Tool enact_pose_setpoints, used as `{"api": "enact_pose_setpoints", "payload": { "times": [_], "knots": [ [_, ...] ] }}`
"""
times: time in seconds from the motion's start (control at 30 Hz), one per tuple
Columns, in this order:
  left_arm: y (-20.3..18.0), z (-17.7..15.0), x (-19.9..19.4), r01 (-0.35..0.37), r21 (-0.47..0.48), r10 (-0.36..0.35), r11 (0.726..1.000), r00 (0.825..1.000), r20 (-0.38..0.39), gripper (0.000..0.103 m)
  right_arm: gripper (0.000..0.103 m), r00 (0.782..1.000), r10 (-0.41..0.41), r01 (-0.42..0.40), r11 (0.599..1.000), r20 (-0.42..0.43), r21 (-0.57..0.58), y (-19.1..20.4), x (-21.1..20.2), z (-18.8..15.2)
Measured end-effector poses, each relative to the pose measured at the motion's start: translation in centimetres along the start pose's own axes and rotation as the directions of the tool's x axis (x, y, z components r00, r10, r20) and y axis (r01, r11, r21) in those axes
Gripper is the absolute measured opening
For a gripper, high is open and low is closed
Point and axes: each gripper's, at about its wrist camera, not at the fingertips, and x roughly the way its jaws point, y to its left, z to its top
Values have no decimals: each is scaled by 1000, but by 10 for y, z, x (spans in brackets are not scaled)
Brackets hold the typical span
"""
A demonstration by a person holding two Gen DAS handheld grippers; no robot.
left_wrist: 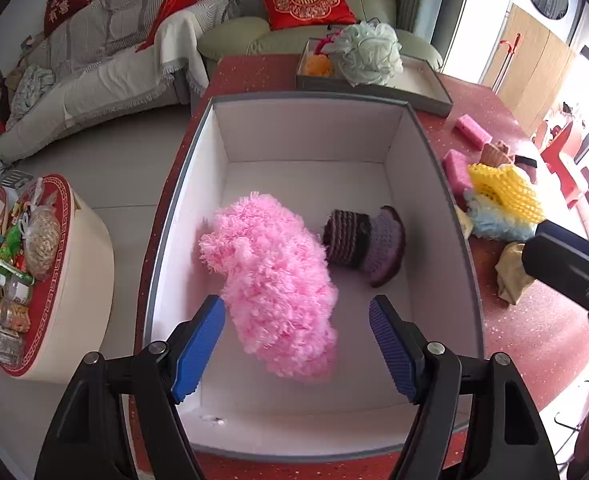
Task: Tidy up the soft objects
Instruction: 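Move the left tool to the white sachet while the right tool approaches the beige glove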
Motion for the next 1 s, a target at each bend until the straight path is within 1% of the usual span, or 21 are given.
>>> {"api": "enact_pose_setpoints", "payload": {
  "times": [0.1, 0.17, 0.23, 0.33, 0.43, 0.57, 0.67, 0.73, 0.8, 0.87, 0.9, 1.0],
  "knots": [
    [-27, -14, -14, -13, 12, 12, 1000, 999, 38, 76, 65, 999, -50, 50, 998, 8, 24, -19, -25, -20],
    [-59, -21, -20, 21, 70, -24, 997, 999, 43, 76, 65, 997, -73, 73, 996, 7, 55, -36, -39, -35],
    [-89, -22, -30, 41, 124, -49, 991, 997, 59, 76, 65, 995, -102, 101, 992, 17, 78, -53, -56, -47],
    [-135, -29, -39, 67, 170, -82, 983, 993, 80, 76, 65, 987, -158, 155, 981, 18, 115, -91, -72, -65],
    [-177, -39, -34, 123, 210, -137, 970, 989, 50, 76, 65, 979, -204, 200, 966, 5, 165, -122, -87, -82],
    [-216, -56, -24, 164, 240, -175, 957, 984, 24, 75, 65, 972, -234, 229, 949, -3, 214, -152, -96, -99],
    [-227, -63, -13, 169, 245, -174, 955, 985, 0, 76, 65, 974, -225, 219, 946, -3, 240, -166, -96, -105],
    [-227, -67, -8, 188, 244, -192, 951, 981, -8, 76, 65, 974, -228, 220, 948, 9, 229, -171, -95, -107],
    [-227, -71, -6, 191, 245, -201, 950, 979, 16, 76, 65, 974, -225, 217, 955, 17, 203, -173, -90, -109],
    [-225, -74, 0, 179, 243, -193, 953, 981, 33, 76, 65, 978, -209, 203, 963, 17, 178, -172, -82, -107],
    [-223, -74, 5, 181, 236, -191, 955, 981, 19, 76, 65, 979, -204, 198, 965, 17, 169, -172, -78, -107],
    [-219, -73, 25, 216, 191, -213, 957, 976, -36, 75, 65, 982, -187, 185, 974, 9, 133, -173, -65, -102]
  ]
}}
